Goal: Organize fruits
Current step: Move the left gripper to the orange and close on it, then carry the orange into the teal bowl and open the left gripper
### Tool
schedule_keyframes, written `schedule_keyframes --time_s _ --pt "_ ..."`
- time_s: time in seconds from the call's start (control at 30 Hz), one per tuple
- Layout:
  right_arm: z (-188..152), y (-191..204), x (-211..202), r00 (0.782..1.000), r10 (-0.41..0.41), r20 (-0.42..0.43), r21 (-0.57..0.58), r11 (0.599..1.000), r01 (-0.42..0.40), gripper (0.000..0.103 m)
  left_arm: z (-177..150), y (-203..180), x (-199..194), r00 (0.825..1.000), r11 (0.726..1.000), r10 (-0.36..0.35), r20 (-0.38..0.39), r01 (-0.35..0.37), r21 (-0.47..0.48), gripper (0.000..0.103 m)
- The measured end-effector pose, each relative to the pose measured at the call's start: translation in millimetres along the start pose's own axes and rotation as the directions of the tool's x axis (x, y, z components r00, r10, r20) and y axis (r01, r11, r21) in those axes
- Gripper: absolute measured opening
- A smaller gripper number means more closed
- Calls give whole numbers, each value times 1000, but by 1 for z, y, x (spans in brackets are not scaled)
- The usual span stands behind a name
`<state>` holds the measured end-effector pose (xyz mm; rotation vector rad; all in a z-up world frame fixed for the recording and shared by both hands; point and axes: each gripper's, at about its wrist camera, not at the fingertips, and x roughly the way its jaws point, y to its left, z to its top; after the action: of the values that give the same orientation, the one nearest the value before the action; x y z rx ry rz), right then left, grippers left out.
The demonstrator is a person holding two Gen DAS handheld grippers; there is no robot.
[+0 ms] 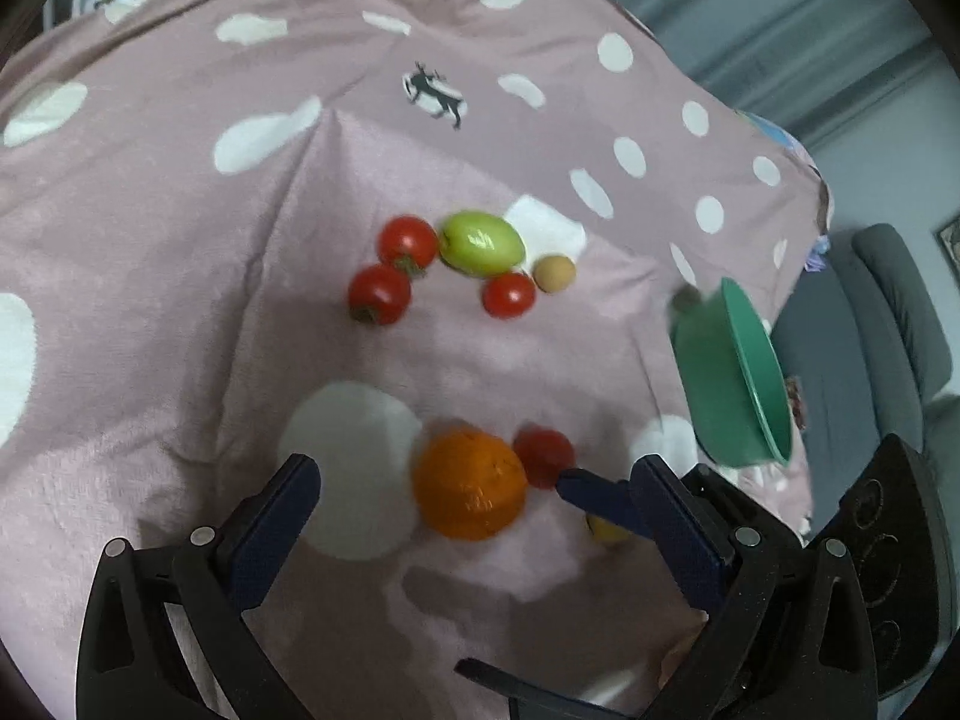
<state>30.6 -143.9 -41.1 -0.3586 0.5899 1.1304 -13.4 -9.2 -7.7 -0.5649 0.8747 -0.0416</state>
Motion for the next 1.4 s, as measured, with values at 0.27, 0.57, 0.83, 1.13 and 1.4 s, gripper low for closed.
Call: schedule_keyframes --time_s 0.27,0.57,0.83,1.13,1.4 --pt "5 -13 7 1000 -12 -19 124 992 14 67 2 3 0 1000 1000 -14 -11 14 -9 102" --pt "6 -7 11 998 -20 -55 121 992 27 66 -4 -3 1 998 998 65 -22 -65 1 95" --pt "5 -15 1 999 -15 -34 174 984 20 67 -1 -5 25 994 1000 -24 -106 22 -18 90" --pt "6 -13 21 994 -38 -100 193 980 57 48 -2 5 30 998 999 29 -58 -31 -20 41" --pt "6 -10 27 995 -59 -83 193 979 74 44 3 14 26 997 995 -46 -66 40 -88 41"
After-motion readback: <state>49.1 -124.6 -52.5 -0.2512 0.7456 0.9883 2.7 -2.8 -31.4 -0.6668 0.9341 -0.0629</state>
